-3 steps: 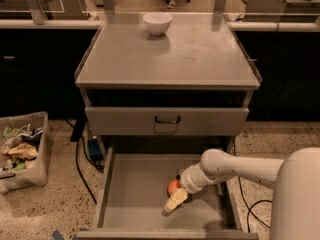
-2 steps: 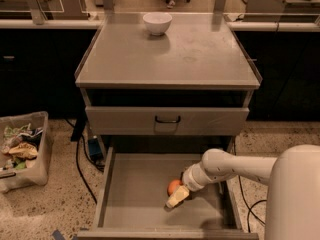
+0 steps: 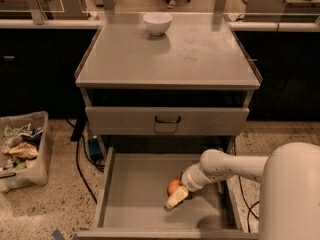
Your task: Pick orange from middle drawer and place on counter
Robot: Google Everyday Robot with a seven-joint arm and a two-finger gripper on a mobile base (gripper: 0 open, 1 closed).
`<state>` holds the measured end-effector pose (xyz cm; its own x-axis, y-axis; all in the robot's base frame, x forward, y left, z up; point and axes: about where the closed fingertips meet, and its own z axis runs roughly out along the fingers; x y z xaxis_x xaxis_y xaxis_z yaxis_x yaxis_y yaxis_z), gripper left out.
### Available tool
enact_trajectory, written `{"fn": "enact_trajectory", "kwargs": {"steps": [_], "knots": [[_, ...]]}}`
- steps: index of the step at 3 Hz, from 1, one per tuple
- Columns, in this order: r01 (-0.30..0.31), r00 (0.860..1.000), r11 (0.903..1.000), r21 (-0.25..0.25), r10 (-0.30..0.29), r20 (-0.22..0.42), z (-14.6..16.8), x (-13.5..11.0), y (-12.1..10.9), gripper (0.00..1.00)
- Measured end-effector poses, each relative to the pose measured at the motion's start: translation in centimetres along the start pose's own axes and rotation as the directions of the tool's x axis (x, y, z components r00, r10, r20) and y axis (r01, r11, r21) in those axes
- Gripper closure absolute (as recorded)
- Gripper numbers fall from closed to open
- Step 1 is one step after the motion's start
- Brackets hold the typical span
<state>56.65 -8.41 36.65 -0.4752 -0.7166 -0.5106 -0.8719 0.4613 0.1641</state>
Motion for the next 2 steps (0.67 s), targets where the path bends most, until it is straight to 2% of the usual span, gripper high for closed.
{"fn": "enact_trajectory", "kwargs": {"steps": [2], "knots": [[0.0, 1.0, 1.0, 0.0, 0.0, 0.0, 0.01, 0.0, 0.0, 0.43]]}}
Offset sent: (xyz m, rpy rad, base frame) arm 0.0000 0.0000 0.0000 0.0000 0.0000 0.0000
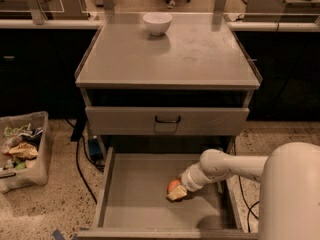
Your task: Pick orange from middle drawer and place on counter
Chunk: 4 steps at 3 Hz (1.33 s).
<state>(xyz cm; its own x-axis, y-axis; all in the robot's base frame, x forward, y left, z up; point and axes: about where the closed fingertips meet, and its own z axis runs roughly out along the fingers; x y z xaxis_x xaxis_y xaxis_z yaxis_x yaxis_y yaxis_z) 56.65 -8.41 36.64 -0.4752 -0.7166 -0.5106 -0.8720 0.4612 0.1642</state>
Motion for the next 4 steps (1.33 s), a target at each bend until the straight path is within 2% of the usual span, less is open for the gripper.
{"fn": "enact_trajectory", "kwargs": {"steps": [2, 3, 4], "knots": [[0.0, 1.0, 1.0, 0.0, 0.0, 0.0, 0.0, 0.0, 0.0, 0.89], [0.01, 1.0, 0.9995, -0.029, -0.01, 0.001, -0.3, -0.7, 0.5, 1.0], [0.044, 0.999, 0.9952, -0.088, -0.042, 0.023, -2.8, -4.6, 0.6, 1.0]]}}
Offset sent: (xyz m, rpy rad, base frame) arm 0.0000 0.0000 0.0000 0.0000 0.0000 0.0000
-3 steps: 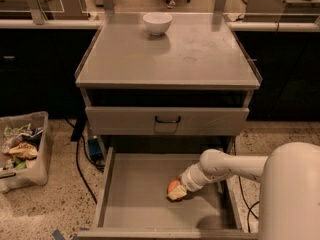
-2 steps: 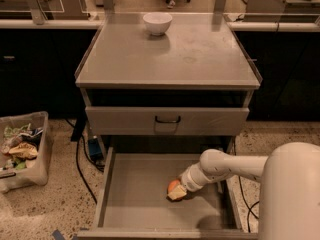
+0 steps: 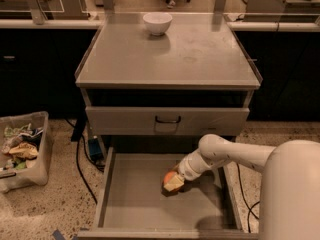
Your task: Pick orange from middle drawer and place on counter
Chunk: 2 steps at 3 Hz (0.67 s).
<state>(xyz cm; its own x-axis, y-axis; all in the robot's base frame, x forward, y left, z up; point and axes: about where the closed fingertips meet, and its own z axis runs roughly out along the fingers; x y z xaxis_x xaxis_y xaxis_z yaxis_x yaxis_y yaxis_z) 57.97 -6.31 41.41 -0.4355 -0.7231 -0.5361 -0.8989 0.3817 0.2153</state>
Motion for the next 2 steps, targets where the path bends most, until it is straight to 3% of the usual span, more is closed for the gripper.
{"fn": "enact_trajectory", "kwargs": {"steps": [1, 2], "knots": [[0.036, 0.995, 0.9961, -0.081, -0.028, 0.099, -4.7, -4.8, 0.5, 1.0], [0.04, 0.997, 0.9879, -0.15, -0.029, 0.078, -4.8, -4.3, 2.1, 1.0]]}}
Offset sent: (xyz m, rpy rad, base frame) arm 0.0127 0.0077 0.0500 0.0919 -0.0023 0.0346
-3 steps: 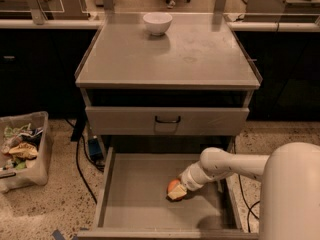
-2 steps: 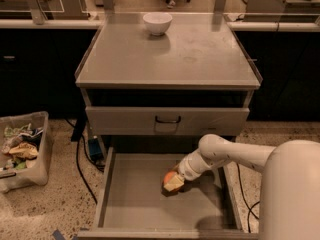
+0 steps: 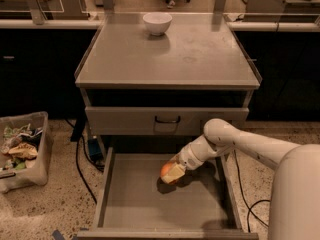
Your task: Pick orange from middle drawer and place on counter
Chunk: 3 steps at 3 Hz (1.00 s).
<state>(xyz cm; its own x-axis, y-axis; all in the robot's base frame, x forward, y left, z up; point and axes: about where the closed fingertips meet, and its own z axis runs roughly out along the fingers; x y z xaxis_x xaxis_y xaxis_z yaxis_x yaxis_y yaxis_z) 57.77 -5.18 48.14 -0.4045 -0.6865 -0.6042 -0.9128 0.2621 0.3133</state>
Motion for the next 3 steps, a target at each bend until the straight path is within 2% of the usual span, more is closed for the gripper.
{"fn": "enact_trajectory", "kwargs": {"steps": [1, 2, 3], "knots": [[0.001, 1.0, 1.0, -0.001, -0.001, -0.001, 0.0, 0.0, 0.0, 1.0], [0.046, 0.998, 0.9989, 0.005, -0.046, -0.045, 0.1, 0.0, 1.1, 1.0], [0.097, 0.995, 0.9943, 0.045, -0.097, -0.003, -2.5, -1.2, 3.4, 1.0]]}}
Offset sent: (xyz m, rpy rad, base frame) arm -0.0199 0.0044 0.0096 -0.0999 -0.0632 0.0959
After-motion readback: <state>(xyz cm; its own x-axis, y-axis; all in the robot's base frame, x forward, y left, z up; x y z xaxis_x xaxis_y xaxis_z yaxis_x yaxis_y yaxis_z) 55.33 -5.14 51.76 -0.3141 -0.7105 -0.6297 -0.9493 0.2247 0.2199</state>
